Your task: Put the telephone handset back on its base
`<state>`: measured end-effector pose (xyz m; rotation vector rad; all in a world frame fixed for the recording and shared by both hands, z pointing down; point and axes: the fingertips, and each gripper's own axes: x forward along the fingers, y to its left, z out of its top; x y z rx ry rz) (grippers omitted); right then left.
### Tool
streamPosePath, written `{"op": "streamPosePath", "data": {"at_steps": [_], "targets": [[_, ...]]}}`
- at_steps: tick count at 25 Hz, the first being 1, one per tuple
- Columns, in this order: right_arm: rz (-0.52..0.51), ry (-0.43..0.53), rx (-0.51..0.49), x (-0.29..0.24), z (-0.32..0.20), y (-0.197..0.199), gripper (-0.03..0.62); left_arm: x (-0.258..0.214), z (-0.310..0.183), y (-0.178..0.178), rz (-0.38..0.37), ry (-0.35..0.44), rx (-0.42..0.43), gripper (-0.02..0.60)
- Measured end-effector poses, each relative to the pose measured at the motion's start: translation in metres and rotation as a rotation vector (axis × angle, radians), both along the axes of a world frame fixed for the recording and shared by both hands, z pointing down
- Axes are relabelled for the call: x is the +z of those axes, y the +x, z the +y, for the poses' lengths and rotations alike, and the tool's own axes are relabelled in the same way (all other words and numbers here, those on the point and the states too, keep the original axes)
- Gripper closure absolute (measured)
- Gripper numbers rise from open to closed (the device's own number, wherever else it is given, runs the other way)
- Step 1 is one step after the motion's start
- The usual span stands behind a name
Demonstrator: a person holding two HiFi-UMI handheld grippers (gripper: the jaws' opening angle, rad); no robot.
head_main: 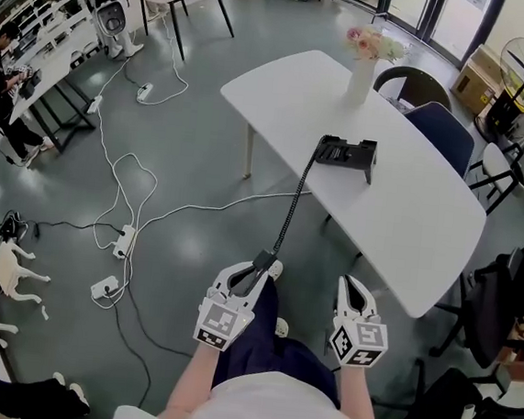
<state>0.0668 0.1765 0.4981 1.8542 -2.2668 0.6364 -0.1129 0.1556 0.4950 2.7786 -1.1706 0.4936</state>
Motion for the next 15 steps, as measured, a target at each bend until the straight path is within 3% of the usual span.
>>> {"op": "streamPosePath", "data": {"at_steps": [10, 15], "targets": [[-0.018, 0.006, -0.010, -0.005, -0.049, -0.001, 0.551, -0.002, -0.047, 0.004, 0.006, -0.017, -0.008, 0.505], [-0.020, 0.006, 0.016, -0.011, -0.085, 0.011, 0.551, -0.010, -0.085, 0.019, 0.002, -0.009, 0.029, 0.505]]}}
